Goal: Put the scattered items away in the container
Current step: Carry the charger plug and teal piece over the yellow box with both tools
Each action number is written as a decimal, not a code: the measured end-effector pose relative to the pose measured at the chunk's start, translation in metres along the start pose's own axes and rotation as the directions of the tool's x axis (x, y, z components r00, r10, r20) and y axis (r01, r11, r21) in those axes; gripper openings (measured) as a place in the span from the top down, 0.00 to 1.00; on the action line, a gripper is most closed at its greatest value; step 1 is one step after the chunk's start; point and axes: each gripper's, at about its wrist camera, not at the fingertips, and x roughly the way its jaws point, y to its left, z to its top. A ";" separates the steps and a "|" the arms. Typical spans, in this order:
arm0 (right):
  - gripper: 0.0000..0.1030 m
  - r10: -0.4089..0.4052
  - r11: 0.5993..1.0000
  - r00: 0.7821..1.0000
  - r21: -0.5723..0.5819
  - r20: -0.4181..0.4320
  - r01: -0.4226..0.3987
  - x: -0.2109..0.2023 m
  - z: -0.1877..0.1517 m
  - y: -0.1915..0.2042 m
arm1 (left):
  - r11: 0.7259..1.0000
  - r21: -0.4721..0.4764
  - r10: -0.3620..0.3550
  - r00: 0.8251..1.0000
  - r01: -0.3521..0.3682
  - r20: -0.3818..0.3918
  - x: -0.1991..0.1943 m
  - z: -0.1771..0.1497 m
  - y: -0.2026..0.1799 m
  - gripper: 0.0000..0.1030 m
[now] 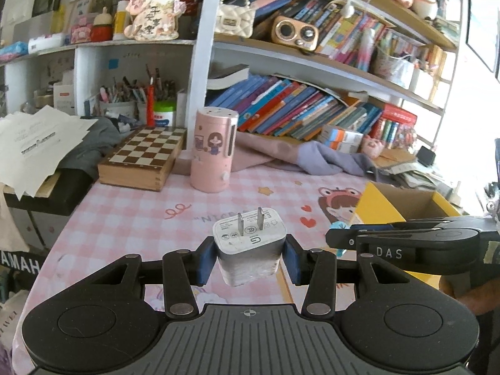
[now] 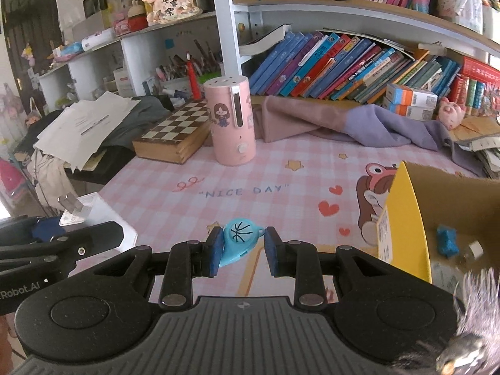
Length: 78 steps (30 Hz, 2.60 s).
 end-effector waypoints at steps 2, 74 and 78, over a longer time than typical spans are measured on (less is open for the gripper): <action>0.74 -0.005 1.000 1.000 0.005 0.005 0.005 -0.009 -0.007 0.003 | 1.000 0.005 -0.007 1.000 0.007 0.003 -0.011 -0.005 -0.002 0.57; 0.74 -0.432 0.818 0.899 0.389 -0.067 0.423 -0.214 -0.173 -0.085 | 0.803 0.297 -0.460 0.854 0.516 -0.241 -0.043 -0.073 -0.181 0.57; 0.74 -0.439 0.815 0.896 0.389 -0.070 0.430 -0.216 -0.173 -0.091 | 0.798 0.297 -0.468 0.849 0.525 -0.243 -0.040 -0.071 -0.187 0.57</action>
